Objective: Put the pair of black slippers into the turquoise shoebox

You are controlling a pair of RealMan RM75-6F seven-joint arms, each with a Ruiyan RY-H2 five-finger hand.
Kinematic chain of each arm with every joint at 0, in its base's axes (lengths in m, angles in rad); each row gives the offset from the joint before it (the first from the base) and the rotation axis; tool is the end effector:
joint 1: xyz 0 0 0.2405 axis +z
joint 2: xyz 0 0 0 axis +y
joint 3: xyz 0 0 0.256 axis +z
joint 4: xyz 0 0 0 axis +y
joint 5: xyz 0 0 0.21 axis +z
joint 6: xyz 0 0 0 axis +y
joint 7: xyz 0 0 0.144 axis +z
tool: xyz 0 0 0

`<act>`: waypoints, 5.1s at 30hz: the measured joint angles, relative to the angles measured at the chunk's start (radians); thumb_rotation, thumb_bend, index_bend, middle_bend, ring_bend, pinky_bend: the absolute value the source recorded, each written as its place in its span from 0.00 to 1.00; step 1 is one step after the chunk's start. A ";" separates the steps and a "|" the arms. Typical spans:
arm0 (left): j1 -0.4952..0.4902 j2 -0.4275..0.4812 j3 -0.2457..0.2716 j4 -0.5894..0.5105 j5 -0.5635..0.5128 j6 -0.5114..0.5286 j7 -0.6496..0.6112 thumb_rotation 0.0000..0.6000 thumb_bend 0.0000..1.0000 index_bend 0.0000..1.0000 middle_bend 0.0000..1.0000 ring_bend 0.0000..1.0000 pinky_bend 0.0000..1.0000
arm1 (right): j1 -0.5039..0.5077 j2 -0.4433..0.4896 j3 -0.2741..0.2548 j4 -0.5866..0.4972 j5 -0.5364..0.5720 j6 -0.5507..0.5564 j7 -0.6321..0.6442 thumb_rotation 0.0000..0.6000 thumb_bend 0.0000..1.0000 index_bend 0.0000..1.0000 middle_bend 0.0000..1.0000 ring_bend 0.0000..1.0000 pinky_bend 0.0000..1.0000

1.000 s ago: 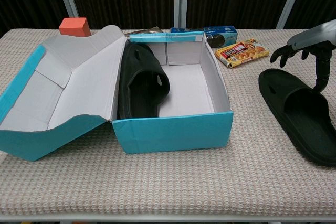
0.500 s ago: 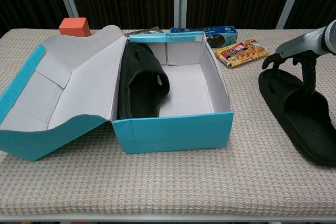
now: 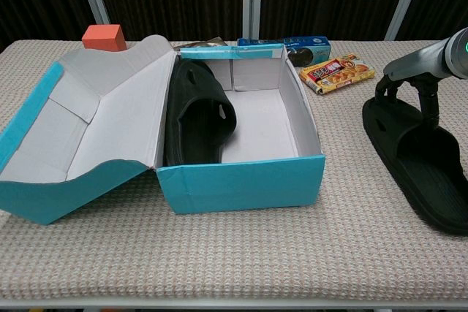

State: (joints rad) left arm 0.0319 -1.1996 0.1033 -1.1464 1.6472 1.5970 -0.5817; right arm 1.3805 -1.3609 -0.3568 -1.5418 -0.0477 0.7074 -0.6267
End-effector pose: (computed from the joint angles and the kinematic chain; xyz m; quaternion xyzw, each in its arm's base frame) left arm -0.3869 0.1106 0.1683 -0.5847 -0.4734 -0.4162 0.5107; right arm -0.1826 -0.3854 0.0236 0.7772 -0.4133 0.0094 0.4743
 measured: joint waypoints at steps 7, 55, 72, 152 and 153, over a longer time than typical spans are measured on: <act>0.000 0.000 0.001 0.001 0.001 -0.001 -0.006 1.00 0.00 0.13 0.19 0.03 0.13 | -0.012 -0.020 0.012 0.007 0.002 0.052 -0.041 1.00 0.00 0.35 0.34 0.06 0.15; -0.008 0.019 0.011 -0.059 0.013 -0.010 0.042 1.00 0.00 0.13 0.19 0.03 0.15 | -0.393 0.399 0.472 -0.313 -0.725 0.229 0.566 1.00 0.05 0.60 0.53 0.30 0.42; 0.011 0.003 0.004 -0.012 -0.013 -0.001 -0.009 1.00 0.00 0.13 0.19 0.04 0.15 | -0.420 0.075 0.597 -0.095 -0.872 0.168 0.718 1.00 0.05 0.61 0.54 0.30 0.42; 0.013 -0.021 -0.010 0.048 -0.019 -0.008 -0.072 1.00 0.00 0.13 0.19 0.04 0.15 | -0.286 0.001 0.574 0.051 -0.720 -0.150 0.595 1.00 0.00 0.12 0.18 0.02 0.22; 0.013 -0.021 -0.010 0.047 -0.019 -0.008 -0.070 1.00 0.00 0.13 0.19 0.04 0.15 | -0.287 0.014 0.577 0.034 -0.720 -0.148 0.596 1.00 0.00 0.12 0.18 0.02 0.22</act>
State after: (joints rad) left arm 0.0447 -1.2204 0.0937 -1.0998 1.6287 1.5894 -0.6522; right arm 1.0933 -1.3472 0.2206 -1.5075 -0.7675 0.5592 -0.0302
